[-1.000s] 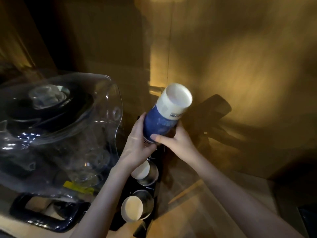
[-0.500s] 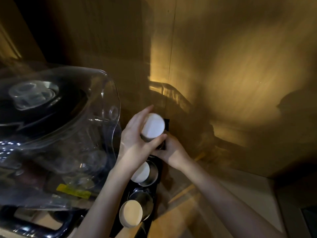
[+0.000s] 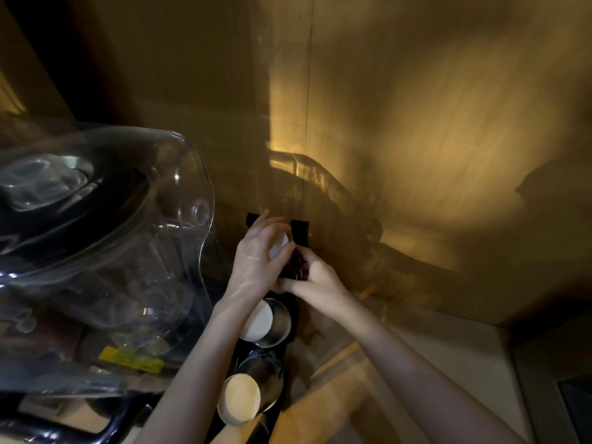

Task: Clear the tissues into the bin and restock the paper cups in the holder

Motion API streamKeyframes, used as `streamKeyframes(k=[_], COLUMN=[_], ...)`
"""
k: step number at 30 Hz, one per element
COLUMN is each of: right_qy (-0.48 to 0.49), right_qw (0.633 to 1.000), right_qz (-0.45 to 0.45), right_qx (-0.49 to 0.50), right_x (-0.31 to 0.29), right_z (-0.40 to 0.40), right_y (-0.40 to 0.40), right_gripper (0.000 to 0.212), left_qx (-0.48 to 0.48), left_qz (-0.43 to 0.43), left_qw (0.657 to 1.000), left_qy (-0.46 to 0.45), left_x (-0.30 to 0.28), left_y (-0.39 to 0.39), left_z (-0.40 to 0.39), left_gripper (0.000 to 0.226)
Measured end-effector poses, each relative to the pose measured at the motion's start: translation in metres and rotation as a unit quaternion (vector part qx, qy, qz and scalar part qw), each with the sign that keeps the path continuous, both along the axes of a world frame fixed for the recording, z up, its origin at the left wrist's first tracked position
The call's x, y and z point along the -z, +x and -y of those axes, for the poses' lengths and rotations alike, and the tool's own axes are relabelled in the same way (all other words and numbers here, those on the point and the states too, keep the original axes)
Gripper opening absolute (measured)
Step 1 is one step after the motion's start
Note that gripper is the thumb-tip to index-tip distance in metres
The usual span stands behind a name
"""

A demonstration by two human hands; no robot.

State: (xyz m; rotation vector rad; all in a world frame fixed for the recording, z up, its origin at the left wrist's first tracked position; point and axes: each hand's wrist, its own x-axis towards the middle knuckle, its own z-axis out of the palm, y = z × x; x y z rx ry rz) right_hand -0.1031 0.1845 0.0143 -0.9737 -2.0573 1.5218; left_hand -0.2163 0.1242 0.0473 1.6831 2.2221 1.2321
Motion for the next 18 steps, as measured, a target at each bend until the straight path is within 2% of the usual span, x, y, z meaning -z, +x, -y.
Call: streamKeyframes(k=[2, 4, 8, 11, 12, 15, 18], right_qy=[-0.068, -0.088, -0.001, 0.037, 0.046, 0.054, 0.064], right_qw=[0.997, 0.993, 0.995, 0.99, 0.985, 0.945, 0.866], right_qz=[-0.038, -0.062, -0.033, -0.052, -0.088, -0.243, -0.449], right_qx=[0.009, 0.037, 0.089, 0.124, 0.14, 0.213, 0.209], right_x=[-0.004, -0.009, -0.027, -0.056, -0.07, -0.13, -0.189], right_z=[-0.002, -0.006, -0.014, -0.016, -0.014, 0.007, 0.046], right_y=[0.006, 0.012, 0.041, 0.075, 0.085, 0.122, 0.173], right_gripper=[0.041, 0.032, 0.024, 0.014, 0.013, 0.025, 0.024], left_qx=[-0.001, -0.006, -0.044, -0.064, -0.06, -0.029, 0.017], left_qz=[0.004, -0.001, -0.03, -0.133, -0.154, -0.128, -0.033], left_qw=[1.0, 1.0, 0.998, 0.988, 0.985, 0.99, 0.999], left_qy=[0.004, 0.008, -0.018, -0.052, -0.047, -0.041, -0.027], left_x=[0.002, 0.005, 0.0, -0.017, -0.021, -0.048, -0.093], left_y=[0.001, 0.003, 0.009, 0.016, 0.019, 0.038, 0.059], left_z=[-0.001, 0.001, 0.001, -0.002, -0.004, -0.008, -0.021], left_gripper=[0.025, 0.025, 0.024, 0.018, 0.017, 0.018, 0.015])
